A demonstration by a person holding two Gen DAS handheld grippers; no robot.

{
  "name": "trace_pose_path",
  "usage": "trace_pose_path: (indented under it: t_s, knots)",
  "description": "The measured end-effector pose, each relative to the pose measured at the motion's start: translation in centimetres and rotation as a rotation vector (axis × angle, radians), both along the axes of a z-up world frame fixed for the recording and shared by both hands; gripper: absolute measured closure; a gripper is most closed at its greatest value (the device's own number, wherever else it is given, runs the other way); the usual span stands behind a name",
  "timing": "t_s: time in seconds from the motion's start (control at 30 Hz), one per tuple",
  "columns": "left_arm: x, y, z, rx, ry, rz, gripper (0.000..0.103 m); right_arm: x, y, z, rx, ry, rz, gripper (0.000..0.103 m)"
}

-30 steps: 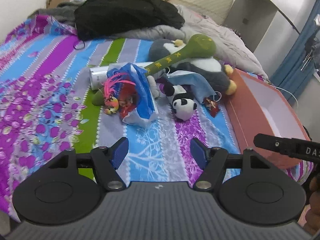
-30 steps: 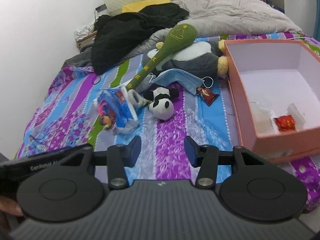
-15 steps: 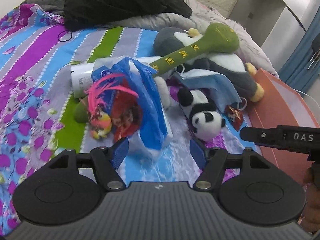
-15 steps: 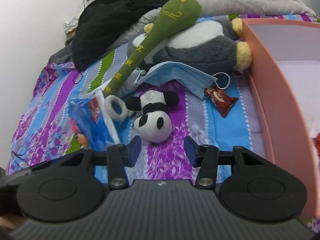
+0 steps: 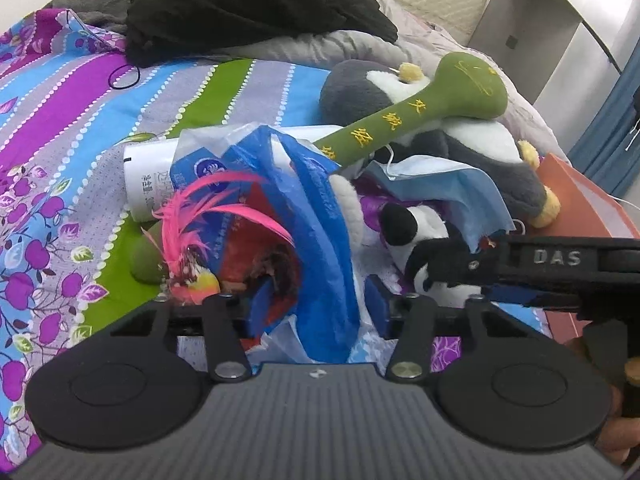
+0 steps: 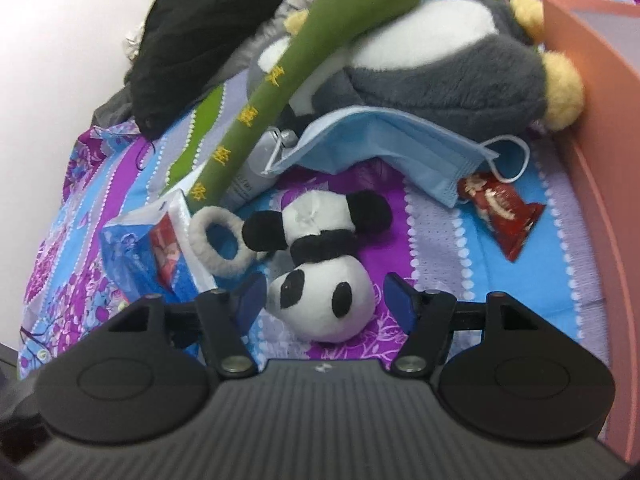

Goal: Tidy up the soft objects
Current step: 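Grasp the blue plastic bag with the left gripper while the right grasps the panda plush, then lift the blue bag with the left gripper while the right gripper lifts the panda plush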

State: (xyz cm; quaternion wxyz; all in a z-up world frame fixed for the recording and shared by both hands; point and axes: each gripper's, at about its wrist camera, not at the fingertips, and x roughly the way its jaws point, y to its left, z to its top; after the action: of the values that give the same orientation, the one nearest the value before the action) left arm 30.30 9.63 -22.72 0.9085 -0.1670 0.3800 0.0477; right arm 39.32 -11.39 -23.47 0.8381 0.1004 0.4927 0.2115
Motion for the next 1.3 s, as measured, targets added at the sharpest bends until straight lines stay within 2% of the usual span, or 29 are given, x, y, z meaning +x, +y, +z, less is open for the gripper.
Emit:
trace_pose_path:
  t_s: [0.17,0.23,0.33,0.7,1.3]
  knots:
    - [0.3,0.5,-0.2,-0.016,0.003,0.009,0.066,0.4,0.5,-0.6,0.018,0.035,-0.005,0.038]
    - [0.1,0.5,0.2,-0.026,-0.005,-0.013,0.077,0.1,0.5,-0.3,0.013,0.027,-0.001,0.04]
    - [-0.3,0.4,0.9,-0.024,-0.004,-0.036,0.08,-0.7,0.3,0.3,-0.001,0.01,0.009,0.041]
    - [-4.1,-1.4,4.0,-0.048,-0.007,-0.079,0.082,-5.6,-1.6,3.2,-0.052,-0.02,-0.003,0.042]
    - [-12.5,-6.5,6.6,-0.052,0.043,-0.161,0.082,-15.0,-6.7,6.4,-0.095,-0.054,-0.075,0.042]
